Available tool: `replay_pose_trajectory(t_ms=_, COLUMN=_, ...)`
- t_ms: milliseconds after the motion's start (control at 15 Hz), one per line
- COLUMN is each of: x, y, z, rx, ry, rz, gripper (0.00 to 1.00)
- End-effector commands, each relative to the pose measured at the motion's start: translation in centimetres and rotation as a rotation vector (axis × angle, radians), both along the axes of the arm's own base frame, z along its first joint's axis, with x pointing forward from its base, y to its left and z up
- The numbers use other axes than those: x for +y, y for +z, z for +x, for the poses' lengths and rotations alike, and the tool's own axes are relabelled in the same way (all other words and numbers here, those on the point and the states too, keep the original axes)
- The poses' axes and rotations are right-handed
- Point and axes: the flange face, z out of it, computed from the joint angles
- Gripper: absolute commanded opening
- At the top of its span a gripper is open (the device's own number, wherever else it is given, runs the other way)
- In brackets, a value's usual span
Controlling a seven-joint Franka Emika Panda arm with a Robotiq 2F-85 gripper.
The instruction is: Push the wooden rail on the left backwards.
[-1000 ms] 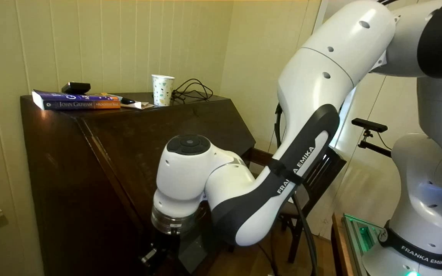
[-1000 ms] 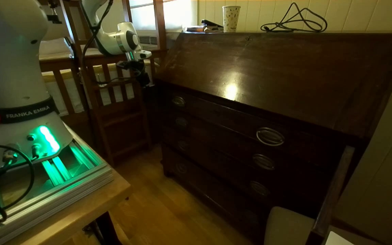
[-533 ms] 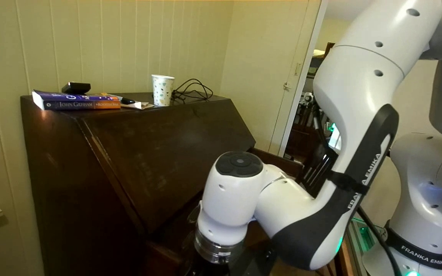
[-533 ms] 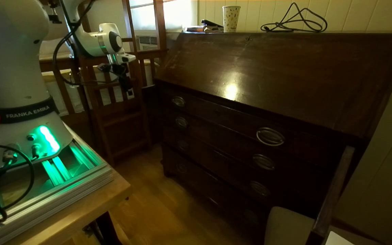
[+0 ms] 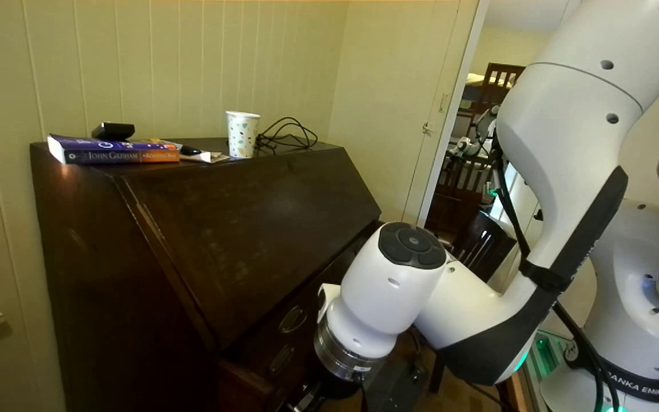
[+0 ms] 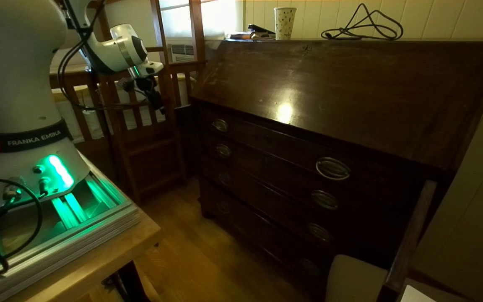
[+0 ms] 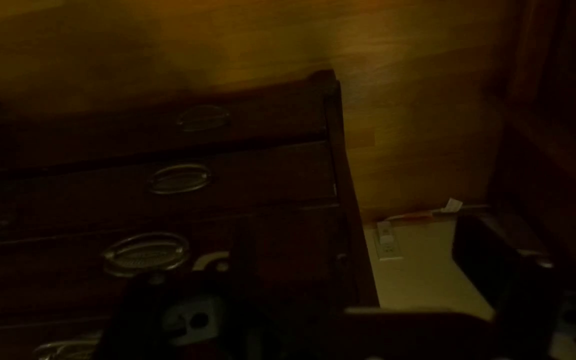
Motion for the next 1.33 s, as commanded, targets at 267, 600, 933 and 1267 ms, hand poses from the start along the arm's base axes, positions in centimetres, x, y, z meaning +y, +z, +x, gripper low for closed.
replay_pose_trajectory(t_ms=267, x=-0.9, y=-0.7, z=-1.6, rx=-0.024, ry=0.035, rz=-0.091, gripper=1.0)
replay_pose_trajectory(t_ms=600, x=-0.9, y=-1.3, z=-1.7, rx=-0.013, ry=0.024, rz=-0.086, gripper=0.75)
replay_pose_trajectory(t_ms=933, x=-1.0, y=-2.9, z=-0.2, rx=-0.042, ry=0.06, rz=-0.103, gripper=0.44)
replay_pose_trajectory(t_ms=1267, x=0.5, y=-4.8, z=1.2, rx=-0.07, ry=0.118, rz=-0.046, gripper=0.09)
